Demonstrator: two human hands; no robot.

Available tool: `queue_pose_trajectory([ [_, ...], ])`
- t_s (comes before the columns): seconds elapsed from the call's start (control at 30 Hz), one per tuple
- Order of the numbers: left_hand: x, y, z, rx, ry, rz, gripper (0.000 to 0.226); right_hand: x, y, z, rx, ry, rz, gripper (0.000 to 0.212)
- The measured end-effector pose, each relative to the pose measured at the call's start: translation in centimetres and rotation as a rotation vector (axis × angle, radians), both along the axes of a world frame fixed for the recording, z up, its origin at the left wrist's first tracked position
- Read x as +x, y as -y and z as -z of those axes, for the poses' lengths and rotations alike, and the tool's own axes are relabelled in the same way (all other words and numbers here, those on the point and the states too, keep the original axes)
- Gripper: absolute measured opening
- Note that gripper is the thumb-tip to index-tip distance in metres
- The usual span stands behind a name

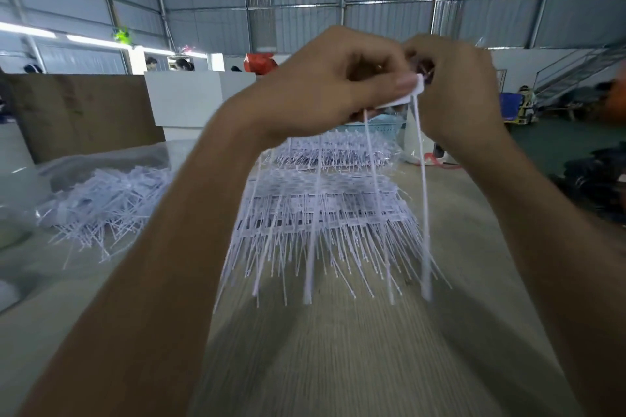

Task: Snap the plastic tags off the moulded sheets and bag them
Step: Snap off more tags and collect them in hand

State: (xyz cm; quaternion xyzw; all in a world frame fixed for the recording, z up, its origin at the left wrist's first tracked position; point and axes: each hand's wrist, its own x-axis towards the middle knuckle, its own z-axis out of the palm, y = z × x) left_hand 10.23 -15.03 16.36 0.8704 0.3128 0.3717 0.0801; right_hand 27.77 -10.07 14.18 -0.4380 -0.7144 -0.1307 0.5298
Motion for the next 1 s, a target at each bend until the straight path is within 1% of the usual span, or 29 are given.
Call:
queue_pose_trajectory([
  [0.03, 0.4, 0.0, 0.0, 0.013, 0.0, -0.013, 0.018, 0.3, -0.3, 0.1, -0.058, -0.042, -0.053, 0.022],
  [0.1, 0.8, -0.3, 0.0, 0.035, 0.004, -0.068, 0.021, 0.6, -0.1, 0.1, -0.156, -0.166, -0.27, 0.022],
  [0.17, 0.5, -0.6, -0.1, 0.012, -0.033, -0.113, 0.023, 0.6, 0.5, -0.2, -0.212, -0.273, -0.49, 0.021],
  [0.23, 0.2, -0.9, -0.1, -0.014, -0.08, -0.171, 0.022, 0.6, 0.9, -0.6, -0.258, -0.307, -0.626, 0.021],
  [0.3, -0.1, -1.2, -0.1, -0.006, -0.067, -0.226, 0.022, 0.6, 1.2, -0.9, -0.272, -0.241, -0.634, 0.022],
  [0.4, -0.4, -1.4, 0.0, 0.044, -0.052, -0.264, 0.016, 0.5, 1.2, -1.1, -0.231, -0.018, -0.519, 0.017],
  [0.47, -0.6, -1.6, 0.0, 0.059, -0.019, -0.281, 0.012, 0.3, 1.0, -1.0, -0.238, 0.033, -0.48, 0.02],
  [0.6, -0.9, -1.9, 0.1, 0.061, 0.087, -0.253, 0.004, 0.6, 0.6, -0.9, -0.267, -0.007, -0.489, 0.019],
  [0.67, -1.0, -1.8, 0.1, 0.07, 0.107, -0.205, 0.006, 0.9, 0.5, -0.7, -0.297, 0.002, -0.503, 0.016],
  [0.73, -1.1, -1.6, 0.0, 0.094, 0.111, -0.173, 0.007, 1.1, 0.5, -0.7, -0.34, -0.016, -0.564, 0.015],
  [0.87, -1.2, -1.5, -0.3, 0.116, 0.185, -0.156, 0.006, 1.2, 1.2, -0.8, -0.397, 0.011, -0.662, 0.024],
  [0.93, -1.0, -1.4, -0.3, 0.129, 0.238, -0.137, 0.006, 1.2, 1.4, -1.0, -0.373, -0.042, -0.7, 0.021],
  [1.0, -0.9, -1.5, -0.2, 0.113, 0.333, -0.15, 0.011, 1.5, 1.3, -1.2, -0.342, -0.119, -0.71, 0.014],
])
